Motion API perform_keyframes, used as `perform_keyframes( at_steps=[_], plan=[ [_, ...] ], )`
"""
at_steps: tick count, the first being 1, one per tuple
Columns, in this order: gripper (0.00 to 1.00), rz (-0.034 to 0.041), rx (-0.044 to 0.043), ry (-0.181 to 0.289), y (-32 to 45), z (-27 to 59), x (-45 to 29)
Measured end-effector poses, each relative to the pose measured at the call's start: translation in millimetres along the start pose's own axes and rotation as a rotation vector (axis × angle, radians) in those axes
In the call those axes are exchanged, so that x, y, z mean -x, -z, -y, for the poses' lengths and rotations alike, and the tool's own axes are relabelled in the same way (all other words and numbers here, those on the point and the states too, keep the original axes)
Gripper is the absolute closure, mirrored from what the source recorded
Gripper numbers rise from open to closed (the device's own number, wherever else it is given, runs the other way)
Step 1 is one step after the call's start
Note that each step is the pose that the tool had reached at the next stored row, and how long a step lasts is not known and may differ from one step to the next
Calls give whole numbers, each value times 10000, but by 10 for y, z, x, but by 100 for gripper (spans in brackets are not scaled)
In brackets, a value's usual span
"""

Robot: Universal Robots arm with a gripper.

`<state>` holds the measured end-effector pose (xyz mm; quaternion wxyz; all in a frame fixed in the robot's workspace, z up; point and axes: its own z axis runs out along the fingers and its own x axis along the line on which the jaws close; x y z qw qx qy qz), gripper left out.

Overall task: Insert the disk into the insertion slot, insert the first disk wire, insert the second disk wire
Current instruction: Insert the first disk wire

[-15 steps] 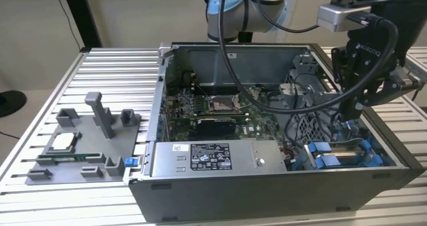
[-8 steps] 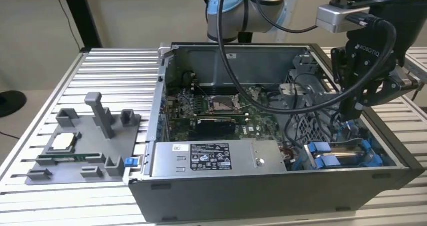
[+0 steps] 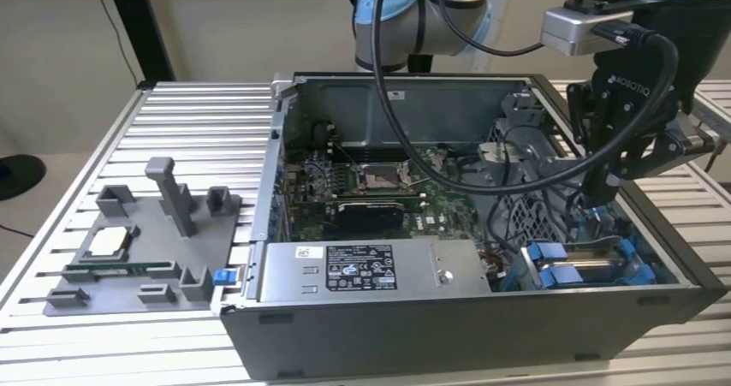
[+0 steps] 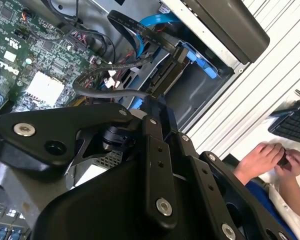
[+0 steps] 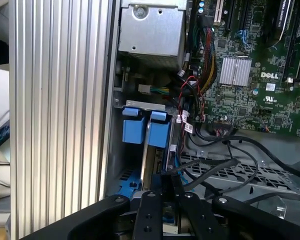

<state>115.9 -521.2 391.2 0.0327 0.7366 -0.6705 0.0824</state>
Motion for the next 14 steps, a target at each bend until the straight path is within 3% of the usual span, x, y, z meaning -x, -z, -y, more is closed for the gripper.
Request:
perform_keyframes(
  at_steps=[14],
  plan=[
    [100, 1, 14, 2, -4, 9, -21]
  ],
)
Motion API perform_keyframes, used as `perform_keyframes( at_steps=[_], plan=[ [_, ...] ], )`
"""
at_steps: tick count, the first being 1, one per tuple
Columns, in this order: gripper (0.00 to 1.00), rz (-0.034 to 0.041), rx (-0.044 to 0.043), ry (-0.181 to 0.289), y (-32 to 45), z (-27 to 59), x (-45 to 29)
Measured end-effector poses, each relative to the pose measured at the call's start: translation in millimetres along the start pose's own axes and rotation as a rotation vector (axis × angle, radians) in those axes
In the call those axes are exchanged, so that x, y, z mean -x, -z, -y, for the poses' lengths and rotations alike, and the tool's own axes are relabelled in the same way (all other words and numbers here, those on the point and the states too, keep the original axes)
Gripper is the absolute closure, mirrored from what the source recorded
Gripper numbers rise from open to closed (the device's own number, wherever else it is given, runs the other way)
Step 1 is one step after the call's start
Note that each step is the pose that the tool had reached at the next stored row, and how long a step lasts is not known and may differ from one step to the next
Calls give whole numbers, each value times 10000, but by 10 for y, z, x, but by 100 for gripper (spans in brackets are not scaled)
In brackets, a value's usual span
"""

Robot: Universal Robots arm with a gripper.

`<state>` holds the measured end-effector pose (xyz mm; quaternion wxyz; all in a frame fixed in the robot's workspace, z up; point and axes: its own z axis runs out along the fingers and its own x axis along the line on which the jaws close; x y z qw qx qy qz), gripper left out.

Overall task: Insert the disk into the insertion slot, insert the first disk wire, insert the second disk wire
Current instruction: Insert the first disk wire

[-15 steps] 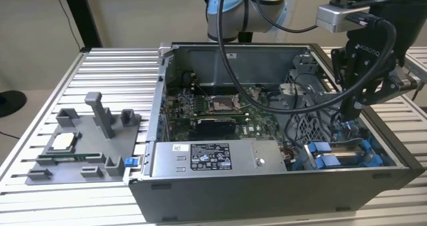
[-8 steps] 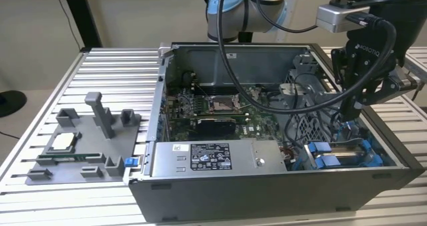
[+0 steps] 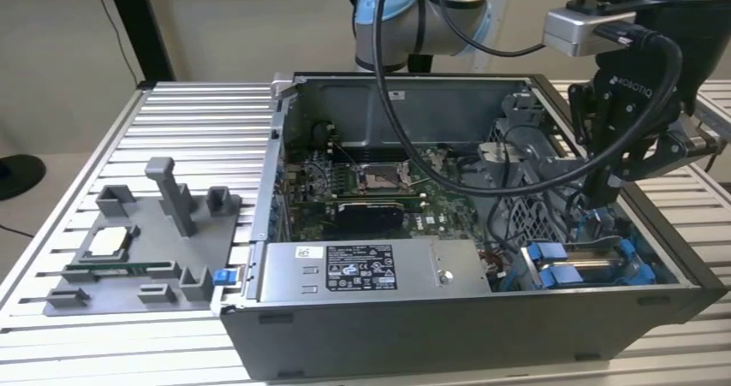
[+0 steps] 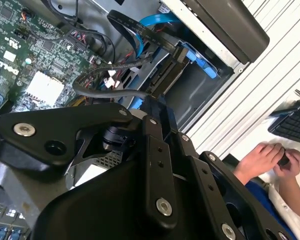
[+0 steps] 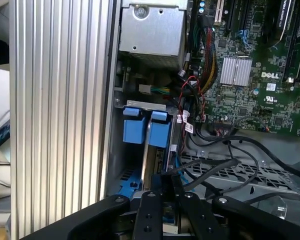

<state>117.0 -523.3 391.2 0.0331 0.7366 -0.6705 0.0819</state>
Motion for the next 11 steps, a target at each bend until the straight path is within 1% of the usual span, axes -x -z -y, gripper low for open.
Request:
perform_keyframes(
  at_steps=[6, 11],
  plan=[
    [100, 14, 123, 19, -20, 39, -101],
    [100, 26, 234, 37, -40, 62, -214]
  ],
)
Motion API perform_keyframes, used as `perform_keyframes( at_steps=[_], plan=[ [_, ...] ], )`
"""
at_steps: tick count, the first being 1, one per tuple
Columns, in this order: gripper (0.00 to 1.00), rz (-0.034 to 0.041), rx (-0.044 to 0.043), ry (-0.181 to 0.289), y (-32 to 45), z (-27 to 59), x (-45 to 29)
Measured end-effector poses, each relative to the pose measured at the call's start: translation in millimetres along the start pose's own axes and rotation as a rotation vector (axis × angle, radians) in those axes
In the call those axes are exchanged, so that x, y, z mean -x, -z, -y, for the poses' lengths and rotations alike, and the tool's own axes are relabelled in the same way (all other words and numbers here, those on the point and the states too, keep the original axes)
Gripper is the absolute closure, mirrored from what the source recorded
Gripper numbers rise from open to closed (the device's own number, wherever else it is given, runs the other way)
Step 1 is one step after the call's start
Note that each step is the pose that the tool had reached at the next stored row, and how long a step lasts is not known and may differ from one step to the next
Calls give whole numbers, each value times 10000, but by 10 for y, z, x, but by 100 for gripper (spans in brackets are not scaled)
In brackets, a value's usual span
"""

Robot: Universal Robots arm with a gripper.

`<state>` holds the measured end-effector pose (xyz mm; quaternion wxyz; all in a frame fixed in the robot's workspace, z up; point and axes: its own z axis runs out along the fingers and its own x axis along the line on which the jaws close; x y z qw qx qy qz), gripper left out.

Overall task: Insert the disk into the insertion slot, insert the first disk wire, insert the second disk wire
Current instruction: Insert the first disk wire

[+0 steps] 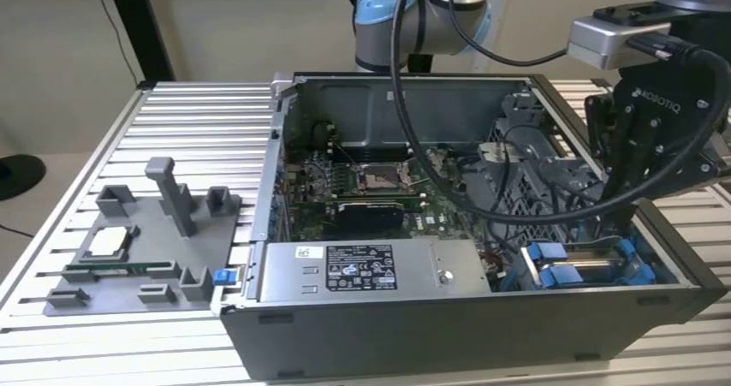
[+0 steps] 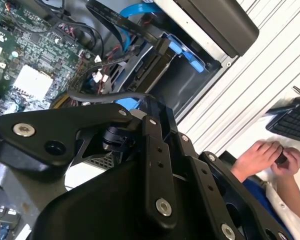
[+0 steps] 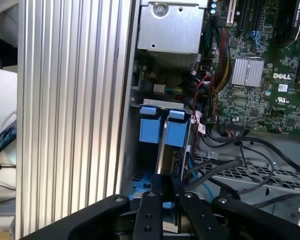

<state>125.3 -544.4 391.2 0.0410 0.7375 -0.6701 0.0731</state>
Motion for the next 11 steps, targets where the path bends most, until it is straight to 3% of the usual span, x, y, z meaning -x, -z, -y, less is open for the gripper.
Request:
perform_keyframes(
  at_steps=[7, 11],
  plan=[
    [100, 8, 71, 12, -22, 1, -135],
    [100, 18, 72, 11, -25, -1, -156]
  ],
)
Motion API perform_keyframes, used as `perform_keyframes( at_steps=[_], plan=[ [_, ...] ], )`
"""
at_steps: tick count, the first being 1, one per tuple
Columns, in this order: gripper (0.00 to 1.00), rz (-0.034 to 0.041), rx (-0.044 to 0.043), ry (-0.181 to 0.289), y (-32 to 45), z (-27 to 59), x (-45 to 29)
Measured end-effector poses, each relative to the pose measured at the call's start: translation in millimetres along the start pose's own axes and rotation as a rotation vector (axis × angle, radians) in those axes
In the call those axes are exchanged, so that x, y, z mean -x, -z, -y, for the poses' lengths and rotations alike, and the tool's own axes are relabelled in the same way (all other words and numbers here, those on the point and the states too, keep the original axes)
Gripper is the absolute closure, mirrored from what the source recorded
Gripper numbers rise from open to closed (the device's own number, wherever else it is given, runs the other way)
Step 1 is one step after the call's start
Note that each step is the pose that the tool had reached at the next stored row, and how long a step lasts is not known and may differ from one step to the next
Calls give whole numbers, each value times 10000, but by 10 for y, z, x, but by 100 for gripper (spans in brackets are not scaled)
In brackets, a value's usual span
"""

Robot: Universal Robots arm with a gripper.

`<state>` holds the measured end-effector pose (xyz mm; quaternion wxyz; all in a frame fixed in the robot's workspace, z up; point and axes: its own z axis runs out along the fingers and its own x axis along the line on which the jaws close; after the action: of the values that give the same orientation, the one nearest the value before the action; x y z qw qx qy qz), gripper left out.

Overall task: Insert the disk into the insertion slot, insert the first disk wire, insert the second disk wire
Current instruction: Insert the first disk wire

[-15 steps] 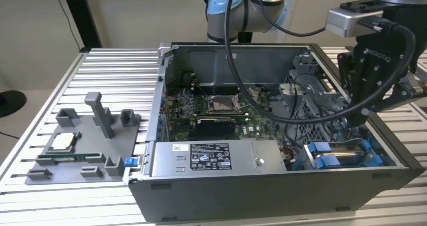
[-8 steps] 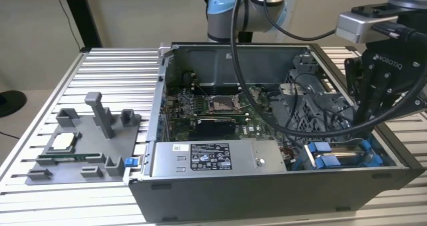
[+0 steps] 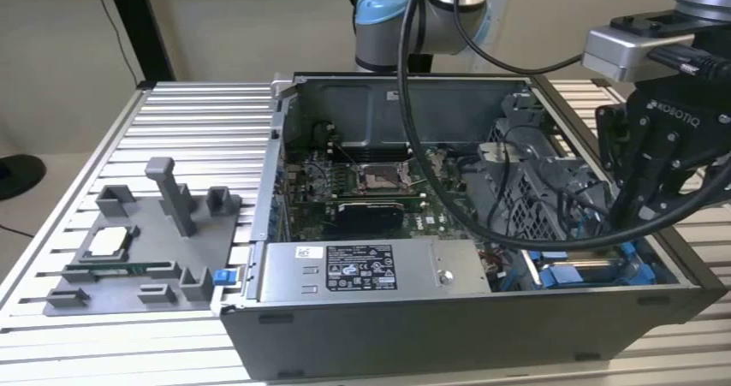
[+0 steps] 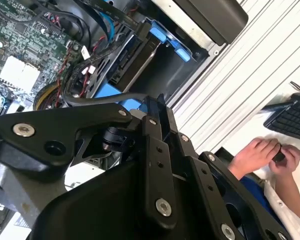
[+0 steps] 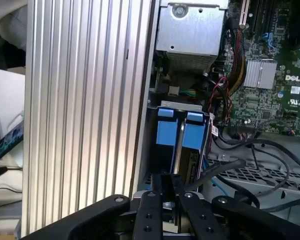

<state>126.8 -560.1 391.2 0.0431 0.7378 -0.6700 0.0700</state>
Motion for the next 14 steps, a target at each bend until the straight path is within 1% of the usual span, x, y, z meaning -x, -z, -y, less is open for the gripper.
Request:
perform_keyframes(
  at_steps=[1, 2, 5, 6, 8, 9, 10, 12, 13, 14],
  plan=[
    [100, 29, -3, -2, 1, 0, -1],
    [100, 95, -10, -5, -1, 0, -1],
    [100, 375, -41, -18, 0, 0, -1],
    [100, 495, -54, -24, -1, 0, 0],
    [100, 774, -82, -37, -1, 0, 0],
    [100, 940, -98, -45, 0, 0, -1],
    [100, 1142, -118, -54, -1, 0, -1],
    [100, 1490, -152, -71, -1, 0, -2],
    [100, 1634, -165, -78, -1, 0, -4],
    [100, 1723, -173, -83, -2, -1, -8]
  ],
)
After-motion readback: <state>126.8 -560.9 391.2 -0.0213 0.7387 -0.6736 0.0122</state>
